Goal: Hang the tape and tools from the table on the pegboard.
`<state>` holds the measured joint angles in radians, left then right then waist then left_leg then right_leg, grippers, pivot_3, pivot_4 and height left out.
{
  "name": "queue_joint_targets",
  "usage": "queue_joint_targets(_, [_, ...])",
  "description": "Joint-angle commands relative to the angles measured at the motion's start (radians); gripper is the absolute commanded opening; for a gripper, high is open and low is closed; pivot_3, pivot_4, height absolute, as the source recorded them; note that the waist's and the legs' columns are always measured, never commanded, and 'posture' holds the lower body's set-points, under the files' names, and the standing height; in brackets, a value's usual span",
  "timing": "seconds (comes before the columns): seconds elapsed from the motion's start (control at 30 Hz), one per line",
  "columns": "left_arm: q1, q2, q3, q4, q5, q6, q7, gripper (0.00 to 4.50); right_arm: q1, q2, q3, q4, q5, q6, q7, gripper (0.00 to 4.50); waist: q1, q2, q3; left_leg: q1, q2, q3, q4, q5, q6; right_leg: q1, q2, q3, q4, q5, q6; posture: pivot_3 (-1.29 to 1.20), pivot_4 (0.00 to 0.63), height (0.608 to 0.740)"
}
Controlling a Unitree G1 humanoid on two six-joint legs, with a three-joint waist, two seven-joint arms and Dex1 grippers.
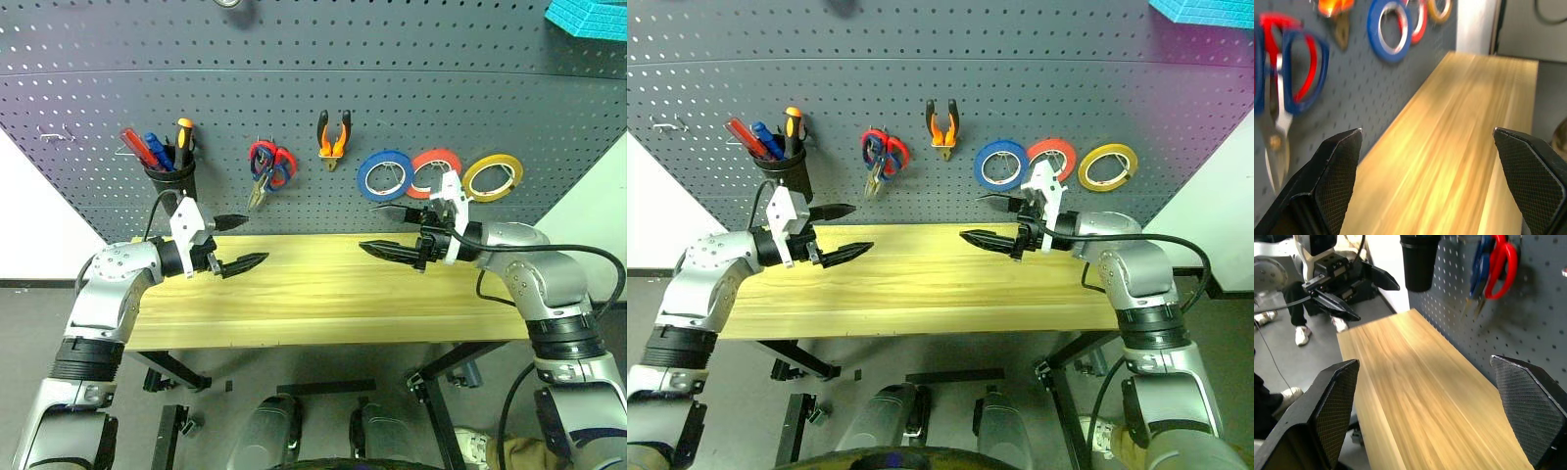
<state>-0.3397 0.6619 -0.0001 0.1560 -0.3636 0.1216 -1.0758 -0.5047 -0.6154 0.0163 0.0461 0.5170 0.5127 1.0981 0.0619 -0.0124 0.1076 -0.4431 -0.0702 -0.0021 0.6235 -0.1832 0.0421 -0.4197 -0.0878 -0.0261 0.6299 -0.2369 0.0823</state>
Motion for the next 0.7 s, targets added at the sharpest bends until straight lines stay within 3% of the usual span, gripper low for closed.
queue_joint_targets(0.03, [0.034,0.022,0.028,-0.010,-0.002,-0.021,-0.029,4.46,-0.015,-0.002,-0.009,0.041,-0.025,-0.050,0.018,4.50,0.000,0.000,0.000,0.000,0.000,0.000,-0.001,0.000,0.000,-0.001,0.000,0.000,0.000,0.000,0.000,0.06,0.065,0.733])
queue_joint_targets(0.37, [0.231,0.071,0.179,-0.109,-0.110,-0.024,-0.100,4.46,-0.059,0.025,0.002,0.107,-0.064,-0.129,0.047,4.50,0.003,0.004,-0.004,0.000,0.000,0.000,-0.002,0.000,0.000,-0.002,0.000,0.001,0.000,0.000,0.000,0.09,0.042,0.733])
queue_joint_targets(0.7, [0.174,0.040,0.153,-0.110,-0.089,0.019,-0.055,4.46,-0.081,0.043,-0.001,0.136,-0.082,-0.160,0.059,4.50,0.006,0.007,-0.009,0.000,0.000,0.001,-0.003,0.000,0.000,-0.002,0.000,0.000,0.000,0.000,0.000,0.11,0.028,0.733])
